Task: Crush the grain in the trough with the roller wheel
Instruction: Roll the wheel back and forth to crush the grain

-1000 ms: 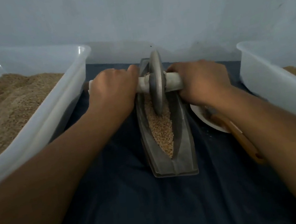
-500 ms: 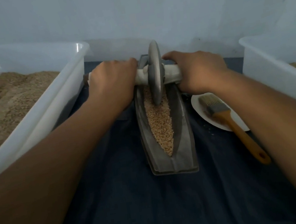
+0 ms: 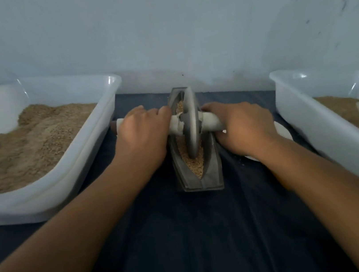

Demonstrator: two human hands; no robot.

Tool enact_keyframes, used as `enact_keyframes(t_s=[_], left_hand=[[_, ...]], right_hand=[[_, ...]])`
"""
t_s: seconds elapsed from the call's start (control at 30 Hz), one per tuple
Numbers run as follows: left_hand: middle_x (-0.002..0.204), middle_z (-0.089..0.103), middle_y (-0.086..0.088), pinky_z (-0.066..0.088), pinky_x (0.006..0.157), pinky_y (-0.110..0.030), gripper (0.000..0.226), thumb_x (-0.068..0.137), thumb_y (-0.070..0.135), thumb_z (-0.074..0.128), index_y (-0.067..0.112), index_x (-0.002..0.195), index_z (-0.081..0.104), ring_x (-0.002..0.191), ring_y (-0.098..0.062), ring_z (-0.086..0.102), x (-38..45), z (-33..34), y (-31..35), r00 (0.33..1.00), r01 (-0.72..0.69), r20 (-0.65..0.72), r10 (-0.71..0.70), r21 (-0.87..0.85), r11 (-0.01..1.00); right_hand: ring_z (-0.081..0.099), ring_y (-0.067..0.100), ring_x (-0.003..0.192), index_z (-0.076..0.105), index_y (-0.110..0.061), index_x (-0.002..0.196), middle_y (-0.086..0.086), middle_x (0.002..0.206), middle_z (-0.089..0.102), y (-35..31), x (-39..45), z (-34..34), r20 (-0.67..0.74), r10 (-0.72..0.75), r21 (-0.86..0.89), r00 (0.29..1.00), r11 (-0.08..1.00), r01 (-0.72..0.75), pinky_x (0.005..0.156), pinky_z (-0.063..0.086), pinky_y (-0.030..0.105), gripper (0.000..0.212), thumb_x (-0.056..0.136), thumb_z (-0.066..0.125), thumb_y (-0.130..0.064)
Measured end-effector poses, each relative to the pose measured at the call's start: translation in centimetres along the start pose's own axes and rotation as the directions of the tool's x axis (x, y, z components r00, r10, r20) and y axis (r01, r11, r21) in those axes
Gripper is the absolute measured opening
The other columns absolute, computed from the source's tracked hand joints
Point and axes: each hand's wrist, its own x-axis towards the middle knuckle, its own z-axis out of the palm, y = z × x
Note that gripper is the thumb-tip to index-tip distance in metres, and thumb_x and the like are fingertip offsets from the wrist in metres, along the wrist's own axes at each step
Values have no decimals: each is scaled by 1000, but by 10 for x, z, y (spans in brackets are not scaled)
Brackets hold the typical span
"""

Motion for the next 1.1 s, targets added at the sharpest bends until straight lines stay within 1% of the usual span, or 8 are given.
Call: enact_keyframes(t_s=[0.07,0.17,0.23,0.33,0.47,0.57,0.93,1.1], left_hand=[[101,66,6,37,83,-26,32,87,19,66,25,116,54,97,-17,60,-8,-6,2,1000,-4,-15,4,-31,1000],[105,66,7,36,102,-27,37,86,15,65,26,120,55,99,-16,60,-14,-13,3,999,-17,-34,15,-59,998],[104,66,7,39,94,-27,36,86,14,66,26,118,55,98,-16,60,-14,-18,3,999,-29,-40,26,-58,998],[102,66,7,35,77,-26,35,86,14,66,26,117,55,95,-17,60,-15,-18,1,1000,-20,-26,18,-52,998],[107,66,6,40,81,-26,41,86,19,69,25,122,53,96,-17,59,-10,-9,-1,999,-38,-1,38,-31,999],[106,66,6,38,75,-28,48,82,26,75,25,124,51,95,-17,60,2,-2,-2,999,-46,20,46,-8,999],[100,66,-4,43,62,-36,46,88,17,67,18,129,46,90,-30,65,43,27,-10,995,-28,99,21,69,997],[104,67,-9,39,60,-38,54,87,20,68,21,135,44,92,-37,66,59,42,-16,993,24,111,-24,3,1000]], right_hand=[[67,25,92,51,-50,134,-9,103,72,-4,-10,-3,-35,8,5,999,1000,-8,61,30,32,47,90,61,-37],[67,25,89,55,-48,131,-9,98,72,-6,-21,-6,-60,20,8,998,1000,-20,61,35,33,43,90,61,-35],[66,27,83,58,-48,125,-8,92,70,-6,-25,-8,-52,38,-2,998,999,-38,59,40,33,38,89,61,-34],[66,28,78,61,-45,120,-7,85,69,-5,-27,-8,-83,37,-26,996,999,-40,56,37,33,34,88,61,-34],[66,29,85,55,-46,127,-6,94,70,-3,-18,-1,-22,55,-4,998,998,-55,61,46,36,41,89,62,-35],[66,30,92,50,-51,129,-7,100,70,3,-2,5,50,78,22,996,997,-79,67,51,40,44,88,63,-39],[66,28,102,44,-57,132,-8,112,70,20,53,26,96,44,20,994,999,-46,67,41,37,64,78,68,-35],[65,28,104,42,-53,139,-4,116,69,27,76,26,131,-1,0,991,1000,1,64,39,33,68,79,71,-39]])
